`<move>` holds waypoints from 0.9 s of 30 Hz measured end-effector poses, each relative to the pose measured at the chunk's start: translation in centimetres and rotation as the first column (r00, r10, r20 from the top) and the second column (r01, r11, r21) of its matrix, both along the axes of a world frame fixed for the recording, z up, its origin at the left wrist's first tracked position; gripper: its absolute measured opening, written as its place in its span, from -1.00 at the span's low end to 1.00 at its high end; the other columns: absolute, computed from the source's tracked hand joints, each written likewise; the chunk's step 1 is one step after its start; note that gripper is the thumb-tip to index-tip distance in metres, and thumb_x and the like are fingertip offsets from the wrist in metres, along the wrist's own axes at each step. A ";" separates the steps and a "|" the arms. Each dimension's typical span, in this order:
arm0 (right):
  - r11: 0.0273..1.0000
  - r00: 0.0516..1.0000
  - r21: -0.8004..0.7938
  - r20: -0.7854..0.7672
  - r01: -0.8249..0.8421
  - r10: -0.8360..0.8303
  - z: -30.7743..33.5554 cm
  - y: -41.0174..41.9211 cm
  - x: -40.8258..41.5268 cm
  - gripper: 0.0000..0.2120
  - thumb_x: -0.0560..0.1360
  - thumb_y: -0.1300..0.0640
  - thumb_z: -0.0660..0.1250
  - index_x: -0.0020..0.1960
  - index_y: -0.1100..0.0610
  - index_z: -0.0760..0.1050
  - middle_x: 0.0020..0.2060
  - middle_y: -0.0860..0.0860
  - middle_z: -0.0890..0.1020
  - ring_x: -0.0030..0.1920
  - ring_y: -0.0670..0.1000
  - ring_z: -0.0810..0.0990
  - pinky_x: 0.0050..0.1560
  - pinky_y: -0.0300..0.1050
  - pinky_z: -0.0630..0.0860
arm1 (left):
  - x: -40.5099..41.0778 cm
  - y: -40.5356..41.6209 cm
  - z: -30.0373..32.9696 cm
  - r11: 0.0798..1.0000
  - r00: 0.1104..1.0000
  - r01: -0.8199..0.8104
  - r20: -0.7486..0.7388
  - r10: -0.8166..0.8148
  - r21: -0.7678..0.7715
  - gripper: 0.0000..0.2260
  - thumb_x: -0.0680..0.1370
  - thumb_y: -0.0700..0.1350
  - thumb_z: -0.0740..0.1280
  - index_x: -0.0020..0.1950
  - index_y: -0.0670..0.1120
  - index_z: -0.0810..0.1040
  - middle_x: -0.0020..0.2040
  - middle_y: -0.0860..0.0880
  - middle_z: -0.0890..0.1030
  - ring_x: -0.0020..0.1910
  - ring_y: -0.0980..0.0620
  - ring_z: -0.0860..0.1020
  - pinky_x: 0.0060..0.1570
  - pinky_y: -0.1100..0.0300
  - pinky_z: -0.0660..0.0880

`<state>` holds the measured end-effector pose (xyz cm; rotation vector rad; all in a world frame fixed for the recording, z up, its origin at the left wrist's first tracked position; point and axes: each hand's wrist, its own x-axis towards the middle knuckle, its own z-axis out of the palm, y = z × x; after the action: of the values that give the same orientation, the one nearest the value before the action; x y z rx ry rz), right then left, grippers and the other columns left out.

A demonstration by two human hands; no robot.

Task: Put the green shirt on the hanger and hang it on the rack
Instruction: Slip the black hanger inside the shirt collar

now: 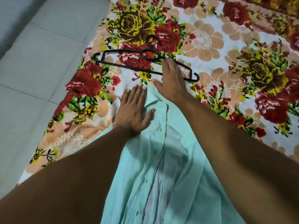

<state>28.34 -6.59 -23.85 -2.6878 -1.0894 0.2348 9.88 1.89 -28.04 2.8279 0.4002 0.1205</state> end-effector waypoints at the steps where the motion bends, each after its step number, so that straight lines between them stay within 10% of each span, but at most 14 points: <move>1: 1.000 1.000 -0.030 -0.005 0.003 -0.004 -0.1 0.1 0.7 -0.18 0.59 -0.19 0.33 0.62 0.25 0.12 0.61 0.20 0.18 0.62 0.22 0.14 0.60 0.18 0.14 | 0.0 0.0 -0.1 1.000 1.000 0.002 0.005 -0.002 0.002 -0.30 0.67 0.23 0.05 0.68 -0.16 0.02 0.68 -0.16 0.08 0.68 -0.09 -0.02 0.63 -0.11 -0.07; 11: 0.995 0.993 -0.074 -0.095 0.067 -0.074 0.8 1.4 5.5 -0.16 0.22 -0.35 0.55 0.37 0.00 0.40 0.30 0.10 0.38 0.36 0.19 0.32 0.33 0.15 0.27 | 0.3 0.1 -0.7 1.000 0.997 -0.019 0.071 0.019 -0.004 -0.29 0.63 0.19 0.16 0.67 -0.17 0.10 0.67 -0.16 0.13 0.68 -0.09 0.03 0.62 -0.14 0.00; 27: 0.883 0.985 0.442 -0.016 0.159 -0.169 4.1 -5.3 -3.2 -0.20 0.27 -0.22 0.47 0.41 0.08 0.38 0.30 0.04 0.46 0.32 0.12 0.46 0.31 0.13 0.33 | -0.1 -0.2 -0.4 1.000 0.993 0.000 0.120 0.001 -0.011 -0.32 0.66 0.22 0.09 0.68 -0.11 0.04 0.67 -0.20 0.09 0.67 -0.15 0.03 0.63 -0.12 -0.09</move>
<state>25.16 -11.85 -19.72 -2.3526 -0.7943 -0.0703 9.77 1.65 -28.44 2.7924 0.3731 0.2855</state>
